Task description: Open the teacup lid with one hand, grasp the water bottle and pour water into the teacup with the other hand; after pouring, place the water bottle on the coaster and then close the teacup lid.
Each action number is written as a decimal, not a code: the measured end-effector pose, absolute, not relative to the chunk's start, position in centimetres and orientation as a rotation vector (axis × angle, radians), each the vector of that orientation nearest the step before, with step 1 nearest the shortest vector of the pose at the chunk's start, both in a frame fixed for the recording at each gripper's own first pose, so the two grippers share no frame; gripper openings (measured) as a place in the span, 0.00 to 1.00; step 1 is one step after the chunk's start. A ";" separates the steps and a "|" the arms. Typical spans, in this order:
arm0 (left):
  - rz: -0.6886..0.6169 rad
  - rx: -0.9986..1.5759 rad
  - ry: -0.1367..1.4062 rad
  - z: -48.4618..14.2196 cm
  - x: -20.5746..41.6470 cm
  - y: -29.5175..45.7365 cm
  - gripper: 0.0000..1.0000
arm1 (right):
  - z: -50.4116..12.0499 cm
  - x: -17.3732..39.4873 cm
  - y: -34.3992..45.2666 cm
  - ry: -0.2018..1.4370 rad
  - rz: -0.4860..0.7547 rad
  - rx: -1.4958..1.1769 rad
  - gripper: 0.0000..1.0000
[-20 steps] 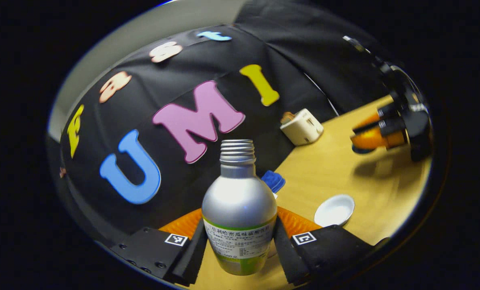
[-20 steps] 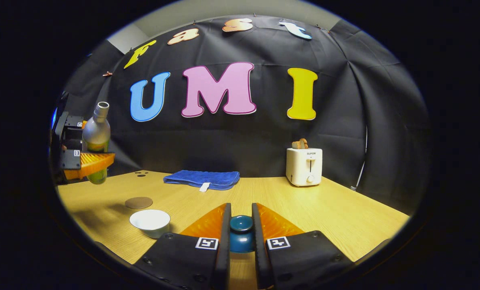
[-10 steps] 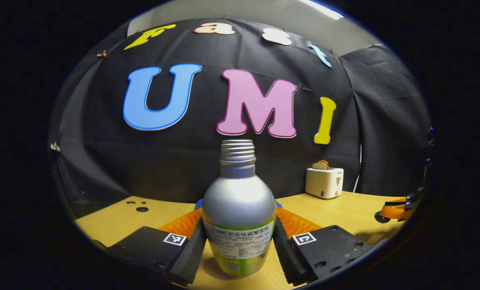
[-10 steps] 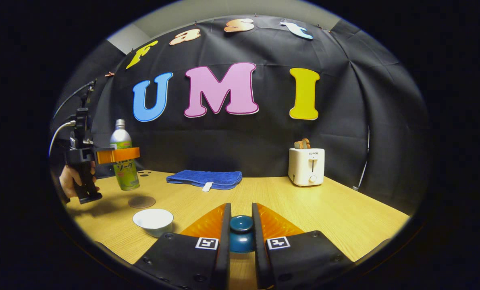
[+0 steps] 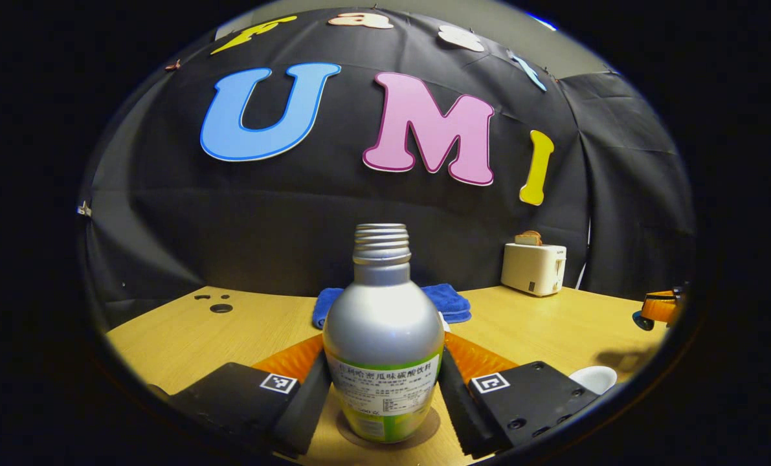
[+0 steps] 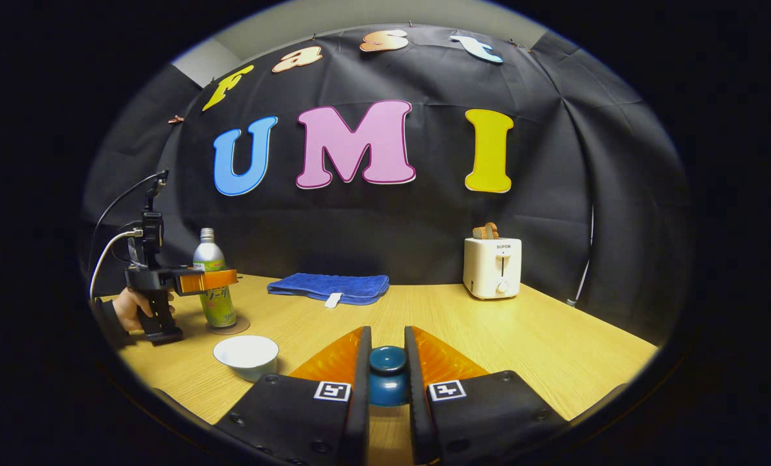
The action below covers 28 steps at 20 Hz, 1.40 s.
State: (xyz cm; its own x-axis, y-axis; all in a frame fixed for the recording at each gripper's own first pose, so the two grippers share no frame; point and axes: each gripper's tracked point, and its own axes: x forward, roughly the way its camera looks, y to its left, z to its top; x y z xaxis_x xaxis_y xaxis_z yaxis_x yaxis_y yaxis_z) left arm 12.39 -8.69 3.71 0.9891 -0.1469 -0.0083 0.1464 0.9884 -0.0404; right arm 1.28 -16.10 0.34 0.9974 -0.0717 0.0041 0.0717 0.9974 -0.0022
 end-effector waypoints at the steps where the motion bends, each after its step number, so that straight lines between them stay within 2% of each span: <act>1: -0.143 -0.037 0.012 3.7 12.1 -8.7 0.83 | 0.3 1.3 -16.1 -0.004 -0.072 -0.002 0.29; 3: -0.146 -0.038 0.012 3.9 12.2 -8.8 0.83 | 0.4 1.3 -16.1 -0.004 -0.072 -0.002 0.29; 6: -0.157 -0.036 0.014 4.2 11.1 -8.9 0.96 | 0.3 1.3 -16.1 -0.004 -0.072 -0.002 0.29; 11: -0.212 0.022 0.021 5.1 5.7 -9.9 0.96 | 0.3 1.3 -16.1 -0.004 -0.072 -0.002 0.29; 18: -0.143 0.025 0.006 3.6 -1.3 -7.6 0.94 | 0.3 1.2 -16.3 -0.005 -0.086 -0.002 0.29; 24: -0.077 0.011 -0.010 2.6 -2.9 -4.9 0.94 | 0.4 1.0 -15.4 -0.005 -0.092 -0.002 0.29; 28: -0.023 0.006 -0.007 2.6 -2.2 -3.5 0.94 | 0.6 1.3 -11.1 -0.008 -0.020 0.043 0.29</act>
State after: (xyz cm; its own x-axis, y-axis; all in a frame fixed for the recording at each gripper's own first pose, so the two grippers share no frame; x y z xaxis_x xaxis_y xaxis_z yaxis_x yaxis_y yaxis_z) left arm -2.22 -3.48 2.56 0.9997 -0.0233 0.0067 0.0232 0.9997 0.0057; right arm 1.33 -11.14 0.59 0.9998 -0.0202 0.0073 0.0199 0.9989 0.0427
